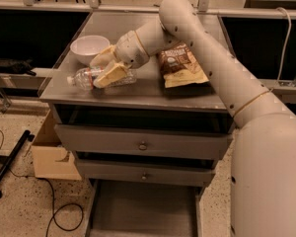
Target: Pick water bottle from bottom drawer and place on counter
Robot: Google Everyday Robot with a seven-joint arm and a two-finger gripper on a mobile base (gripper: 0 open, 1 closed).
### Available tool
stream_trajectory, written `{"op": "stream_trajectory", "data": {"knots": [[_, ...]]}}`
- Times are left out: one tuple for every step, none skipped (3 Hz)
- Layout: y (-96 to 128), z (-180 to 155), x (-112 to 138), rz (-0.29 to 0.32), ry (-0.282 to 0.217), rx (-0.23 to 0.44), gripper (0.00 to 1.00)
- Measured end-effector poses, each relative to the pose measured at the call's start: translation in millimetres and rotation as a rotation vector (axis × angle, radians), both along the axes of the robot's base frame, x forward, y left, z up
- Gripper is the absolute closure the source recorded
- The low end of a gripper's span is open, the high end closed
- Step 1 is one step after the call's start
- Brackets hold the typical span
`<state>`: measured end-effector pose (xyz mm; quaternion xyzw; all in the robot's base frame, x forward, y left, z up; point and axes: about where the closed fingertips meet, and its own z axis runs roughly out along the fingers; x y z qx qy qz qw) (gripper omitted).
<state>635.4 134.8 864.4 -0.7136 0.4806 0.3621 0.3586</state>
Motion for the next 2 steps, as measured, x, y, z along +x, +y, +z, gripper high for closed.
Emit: {"op": "stream_trajectory", "data": {"knots": [[0.2, -0.1, 0.0, 0.000, 0.000, 0.000, 0.00], [0.2, -0.1, -0.1, 0.000, 0.000, 0.000, 0.00]]}}
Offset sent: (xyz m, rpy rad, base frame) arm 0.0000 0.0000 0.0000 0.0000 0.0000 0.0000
